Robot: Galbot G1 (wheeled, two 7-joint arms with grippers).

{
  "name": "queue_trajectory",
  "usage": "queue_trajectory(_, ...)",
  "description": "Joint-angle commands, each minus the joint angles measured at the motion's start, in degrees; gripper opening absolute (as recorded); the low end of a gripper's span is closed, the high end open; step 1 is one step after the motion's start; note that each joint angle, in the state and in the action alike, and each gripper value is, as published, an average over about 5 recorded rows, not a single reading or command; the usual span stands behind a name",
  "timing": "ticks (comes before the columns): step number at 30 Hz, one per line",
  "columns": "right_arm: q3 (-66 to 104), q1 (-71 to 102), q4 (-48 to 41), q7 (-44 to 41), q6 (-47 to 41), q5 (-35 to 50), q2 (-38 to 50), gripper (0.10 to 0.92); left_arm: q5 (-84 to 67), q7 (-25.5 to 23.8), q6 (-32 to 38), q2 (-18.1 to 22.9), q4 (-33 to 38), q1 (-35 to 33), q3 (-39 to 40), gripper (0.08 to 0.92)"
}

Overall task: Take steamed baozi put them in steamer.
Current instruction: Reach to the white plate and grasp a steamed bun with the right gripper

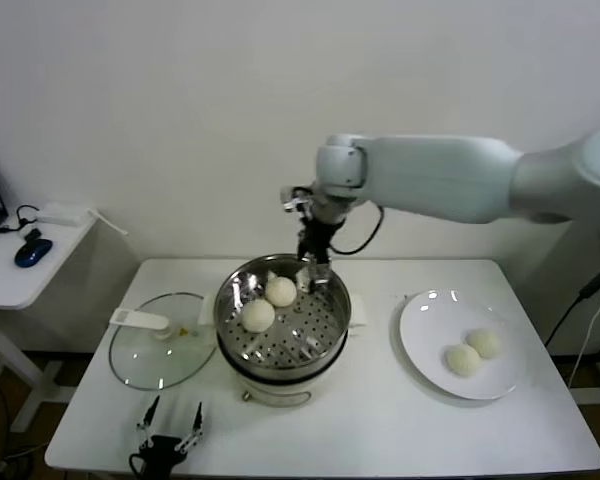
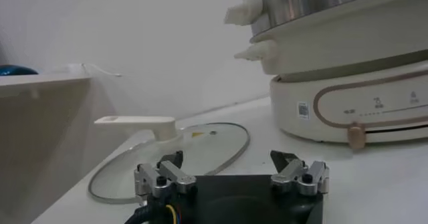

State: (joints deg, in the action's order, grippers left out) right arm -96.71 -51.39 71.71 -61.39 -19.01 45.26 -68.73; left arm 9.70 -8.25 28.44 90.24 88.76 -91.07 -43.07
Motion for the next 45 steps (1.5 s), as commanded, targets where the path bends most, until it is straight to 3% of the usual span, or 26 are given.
queue_trajectory(1,-12.6,-4.3,7.0,-4.1,10.2,-15.4,18.3,0.823,0.2,0.0,0.1,0.0,-0.1,0.0,0.1,0.823)
queue_trajectory(9,-8.4,7.4,5.3,-1.2,10.2,-27.4,28.1,0.823,1.1,0.2,0.6,0.4,-1.3,0.2,-0.1,0.823)
queue_trajectory(17,2.1,21.5,1.0,0.4,9.9,-33.4,31.8,0.823,1.6,0.3,0.7,0.7,-1.6,0.1,-0.2,0.823)
queue_trajectory(30,17.2,37.5,-2.6,3.4,8.3,-36.2,32.3,0.823,2.7,0.5,0.9,0.7,-2.6,0.1,-0.2,0.823)
queue_trajectory(40,21.3,40.0,-6.4,5.0,9.7,-38.3,30.9,0.820,3.7,1.3,1.2,0.8,-3.0,0.4,-0.3,0.823)
queue_trajectory(45,21.5,39.0,-7.1,5.2,10.2,-38.5,30.3,0.738,3.7,1.3,1.2,0.8,-2.9,0.4,-0.2,0.823)
